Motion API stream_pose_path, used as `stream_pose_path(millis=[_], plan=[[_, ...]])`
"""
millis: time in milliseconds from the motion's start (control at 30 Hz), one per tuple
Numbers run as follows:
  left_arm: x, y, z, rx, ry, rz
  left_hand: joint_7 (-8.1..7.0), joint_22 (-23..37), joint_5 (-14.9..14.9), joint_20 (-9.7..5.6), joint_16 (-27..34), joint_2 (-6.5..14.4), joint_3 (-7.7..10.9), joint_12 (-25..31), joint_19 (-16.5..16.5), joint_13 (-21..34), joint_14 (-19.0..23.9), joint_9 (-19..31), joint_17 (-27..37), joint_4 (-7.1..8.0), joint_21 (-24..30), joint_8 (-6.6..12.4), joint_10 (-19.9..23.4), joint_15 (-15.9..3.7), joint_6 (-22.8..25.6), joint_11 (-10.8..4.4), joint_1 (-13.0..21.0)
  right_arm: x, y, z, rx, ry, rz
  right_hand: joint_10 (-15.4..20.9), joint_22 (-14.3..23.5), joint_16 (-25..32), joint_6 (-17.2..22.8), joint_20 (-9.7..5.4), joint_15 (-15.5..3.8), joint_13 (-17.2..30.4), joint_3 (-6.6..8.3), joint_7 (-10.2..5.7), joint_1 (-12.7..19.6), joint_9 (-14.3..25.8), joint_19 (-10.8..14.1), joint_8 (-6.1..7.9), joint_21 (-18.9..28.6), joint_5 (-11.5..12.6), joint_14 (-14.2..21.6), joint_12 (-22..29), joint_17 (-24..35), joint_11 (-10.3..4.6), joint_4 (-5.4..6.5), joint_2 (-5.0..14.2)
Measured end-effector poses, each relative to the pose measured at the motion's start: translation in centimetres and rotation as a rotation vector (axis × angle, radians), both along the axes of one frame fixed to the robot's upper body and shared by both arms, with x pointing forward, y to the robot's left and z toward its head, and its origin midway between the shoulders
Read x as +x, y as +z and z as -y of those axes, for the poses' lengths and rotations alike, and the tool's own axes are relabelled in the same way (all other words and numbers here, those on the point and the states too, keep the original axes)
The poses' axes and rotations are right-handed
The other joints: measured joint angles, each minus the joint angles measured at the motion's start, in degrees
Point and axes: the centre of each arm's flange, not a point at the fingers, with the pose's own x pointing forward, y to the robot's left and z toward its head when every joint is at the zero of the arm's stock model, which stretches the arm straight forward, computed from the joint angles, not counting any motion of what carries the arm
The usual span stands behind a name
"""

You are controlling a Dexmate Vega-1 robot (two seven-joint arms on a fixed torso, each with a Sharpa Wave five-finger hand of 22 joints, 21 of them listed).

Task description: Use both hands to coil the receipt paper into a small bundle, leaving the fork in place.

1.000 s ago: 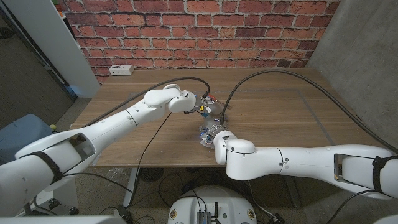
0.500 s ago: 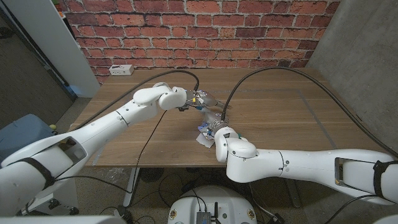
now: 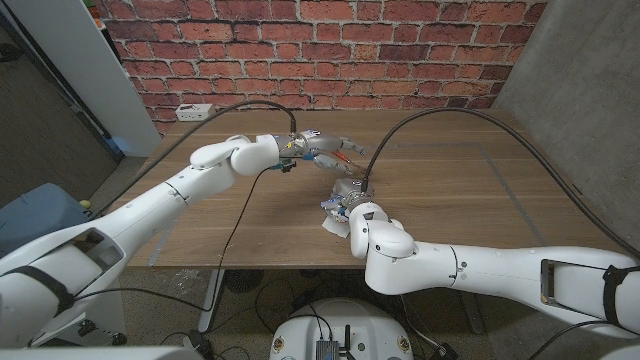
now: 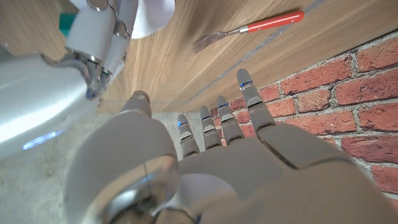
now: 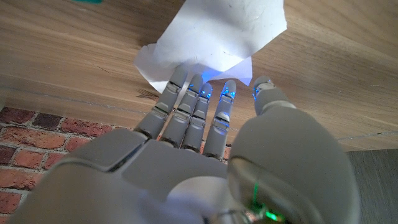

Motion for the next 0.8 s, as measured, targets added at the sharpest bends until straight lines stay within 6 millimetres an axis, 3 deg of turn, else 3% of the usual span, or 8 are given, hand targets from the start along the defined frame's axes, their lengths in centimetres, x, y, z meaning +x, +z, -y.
stream_pose_path(millis=[167, 500, 800], plan=[[0.1, 0.3, -1.2, -0.081, -0.036, -0.016, -0.29, 0.00, 0.00, 0.13, 0.00, 0.81, 0.00, 0.00, -0.94, -0.39, 0.00, -0.15, -0.11, 0.55, -0.80, 0.00, 0.31, 0.00, 0.33, 0.31, -1.30, 0.0, 0.3, 0.6, 0.032, -0.001, 0.017, -3.37, 0.00, -1.38, -2.60, 1.67, 0.37, 0.00, -0.06, -0.65, -1.14, 0.00, -2.17, -0.42, -1.63, 0.41, -3.70, -0.56, -0.14, 0.29, 0.06, 1.18], [0.6, 0.2, -3.2, -0.273, -0.126, -0.069, 1.80, 0.27, 0.07, 0.08, 0.40, 3.49, 0.52, 0.55, -2.48, -1.06, 0.52, -0.18, -0.10, 2.02, -2.32, 0.00, 2.25, 0.52, 1.51, 1.64, -3.98, 0.1, 0.8, 2.2, 0.169, 0.018, 0.116, -7.89, 0.01, -2.39, -6.04, 3.45, 0.71, 0.00, 1.22, -1.07, -1.28, 0.00, -5.49, -0.63, -3.89, 0.41, -8.05, -0.78, -0.80, 0.49, -0.75, 2.40], [1.5, -0.4, -5.1, -0.428, -0.177, -0.126, 2.28, 0.26, 0.72, 0.04, 0.39, 3.98, 0.93, 0.36, -5.14, -1.59, -0.34, -0.27, -0.37, 2.08, -3.75, -0.68, 1.91, 0.96, 1.03, 1.98, -4.47, 0.5, 1.1, 3.7, 0.322, 0.060, 0.218, -10.15, 0.01, -3.03, -8.27, 3.67, 0.86, -0.01, 1.63, -0.89, -1.73, 0.00, -6.52, -0.63, -4.82, 0.41, -10.46, -0.78, -1.07, 0.36, -1.16, 2.85]])
